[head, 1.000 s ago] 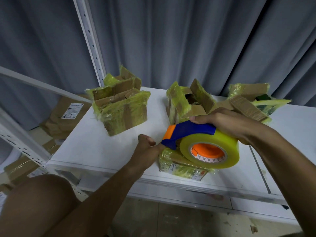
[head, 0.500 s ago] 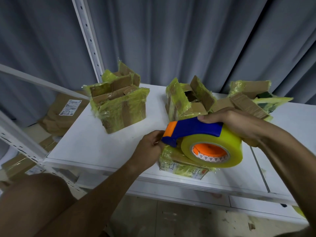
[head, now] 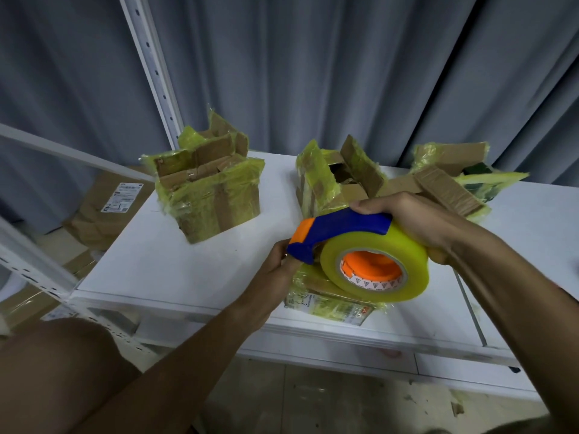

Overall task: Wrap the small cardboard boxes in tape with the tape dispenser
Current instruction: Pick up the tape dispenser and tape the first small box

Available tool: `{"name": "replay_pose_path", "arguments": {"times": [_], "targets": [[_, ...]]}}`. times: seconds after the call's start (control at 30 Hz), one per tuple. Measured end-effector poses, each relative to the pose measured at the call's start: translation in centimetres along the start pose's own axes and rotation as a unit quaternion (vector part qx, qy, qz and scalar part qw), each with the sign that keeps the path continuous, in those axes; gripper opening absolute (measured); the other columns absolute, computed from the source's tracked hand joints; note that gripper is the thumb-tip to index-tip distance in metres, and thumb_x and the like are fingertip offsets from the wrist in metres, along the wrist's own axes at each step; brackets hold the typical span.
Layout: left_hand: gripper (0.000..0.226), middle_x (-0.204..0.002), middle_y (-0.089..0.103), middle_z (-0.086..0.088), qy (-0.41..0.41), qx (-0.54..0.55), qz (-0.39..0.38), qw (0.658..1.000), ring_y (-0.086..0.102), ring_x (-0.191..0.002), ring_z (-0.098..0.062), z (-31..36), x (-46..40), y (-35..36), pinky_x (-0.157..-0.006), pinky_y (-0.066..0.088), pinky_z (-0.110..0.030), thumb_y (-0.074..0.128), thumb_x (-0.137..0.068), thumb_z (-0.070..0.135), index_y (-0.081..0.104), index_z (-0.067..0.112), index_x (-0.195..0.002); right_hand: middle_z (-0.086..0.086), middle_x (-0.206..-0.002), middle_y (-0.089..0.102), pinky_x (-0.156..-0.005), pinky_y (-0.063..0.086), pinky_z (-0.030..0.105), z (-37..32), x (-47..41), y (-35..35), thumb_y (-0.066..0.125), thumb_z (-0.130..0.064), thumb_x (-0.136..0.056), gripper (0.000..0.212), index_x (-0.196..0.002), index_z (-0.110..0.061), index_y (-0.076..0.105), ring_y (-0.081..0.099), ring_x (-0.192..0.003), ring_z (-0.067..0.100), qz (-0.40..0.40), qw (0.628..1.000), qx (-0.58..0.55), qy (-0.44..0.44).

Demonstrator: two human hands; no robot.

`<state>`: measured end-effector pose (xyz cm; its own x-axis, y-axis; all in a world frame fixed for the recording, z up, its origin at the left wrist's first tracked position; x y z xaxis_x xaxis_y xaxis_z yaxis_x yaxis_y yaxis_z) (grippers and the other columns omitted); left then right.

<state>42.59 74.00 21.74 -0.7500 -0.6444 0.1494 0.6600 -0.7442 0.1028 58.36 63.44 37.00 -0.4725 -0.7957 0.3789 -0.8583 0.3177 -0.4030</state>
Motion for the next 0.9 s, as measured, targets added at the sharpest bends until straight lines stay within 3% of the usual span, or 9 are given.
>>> {"name": "replay_pose_path", "arguments": {"times": [0.13,0.23,0.37,0.5,0.63,0.77,0.9], "targets": [[0.029,-0.120,0.065,0.008,0.020,-0.045,0.034,0.998,0.059,-0.114,-0.010,0.4,-0.1,-0.2,-0.093,0.048,-0.027,0.050,-0.101,0.031,0.051,0.029,-0.130,0.011,-0.093,0.079,-0.079,0.059,0.041,0.0,-0.2,0.1,0.067,-0.039,-0.092,0.028,-0.098,-0.015,0.080,0.076,-0.077,0.029,-0.037,0.999,-0.018,0.009],[0.026,-0.116,0.066,0.006,0.024,-0.055,0.038,0.997,0.062,-0.105,-0.007,1.0,0.3,0.0,-0.082,0.048,-0.017,0.048,-0.102,0.025,0.052,0.026,-0.128,0.009,-0.092,0.080,-0.075,0.057,0.037,0.1,-0.4,0.2,0.065,-0.034,-0.094,0.024,-0.089,-0.018,0.082,0.076,-0.072,0.024,-0.050,0.998,-0.037,0.006],[0.028,-0.116,0.066,0.009,0.031,-0.076,0.037,0.996,0.063,-0.104,-0.007,1.3,0.5,-0.1,-0.086,0.050,-0.024,0.050,-0.101,0.028,0.053,0.026,-0.129,0.012,-0.094,0.079,-0.079,0.057,0.039,0.2,-0.6,0.3,0.063,-0.033,-0.095,0.028,-0.084,-0.017,0.084,0.075,-0.074,0.027,-0.073,0.996,-0.046,0.020],[0.027,-0.107,0.067,0.005,0.042,-0.100,0.047,0.993,0.060,-0.086,-0.019,1.1,0.6,-0.3,-0.076,0.048,-0.034,0.048,-0.101,0.013,0.055,0.027,-0.123,0.015,-0.092,0.079,-0.086,0.059,0.047,-0.4,-0.6,0.0,0.072,-0.044,-0.084,0.029,-0.086,-0.017,0.084,0.076,-0.077,0.033,-0.063,0.998,0.015,0.006],[0.022,-0.094,0.066,-0.003,0.049,-0.131,0.047,0.989,0.053,-0.071,-0.016,1.4,0.7,-0.2,-0.064,0.044,-0.032,0.046,-0.103,0.020,0.056,0.037,-0.114,0.014,-0.086,0.079,-0.091,0.058,0.052,-0.7,0.0,-1.3,0.074,-0.056,-0.063,0.048,-0.087,-0.015,0.083,0.076,-0.080,0.036,-0.029,0.997,0.070,-0.021],[0.020,-0.076,0.059,0.006,0.060,-0.150,0.046,0.986,0.046,-0.058,-0.008,1.7,0.8,0.0,-0.055,0.041,-0.023,0.043,-0.104,0.027,0.050,0.046,-0.104,0.015,-0.092,0.078,-0.090,0.058,0.054,0.0,0.3,-2.9,0.085,-0.069,-0.044,0.068,-0.089,-0.018,0.083,0.075,-0.085,0.039,-0.033,0.995,0.079,-0.052],[0.017,-0.084,0.056,0.009,0.066,-0.141,0.050,0.987,0.047,-0.063,-0.003,1.8,0.9,0.4,-0.058,0.040,-0.012,0.040,-0.105,0.027,0.049,0.041,-0.109,0.019,-0.090,0.078,-0.080,0.057,0.043,1.1,0.8,-3.4,0.080,-0.056,-0.055,0.048,-0.082,-0.016,0.083,0.074,-0.080,0.040,-0.031,0.997,0.059,-0.041]]}}
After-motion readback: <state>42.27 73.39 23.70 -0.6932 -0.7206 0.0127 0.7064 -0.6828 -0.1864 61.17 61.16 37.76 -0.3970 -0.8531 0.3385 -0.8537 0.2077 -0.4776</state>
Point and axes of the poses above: each hand's wrist, its own x-axis away from the middle knuckle, its own y-axis out of the palm, z = x × y, the point moved 4 cm from there along -x, towards the middle knuckle
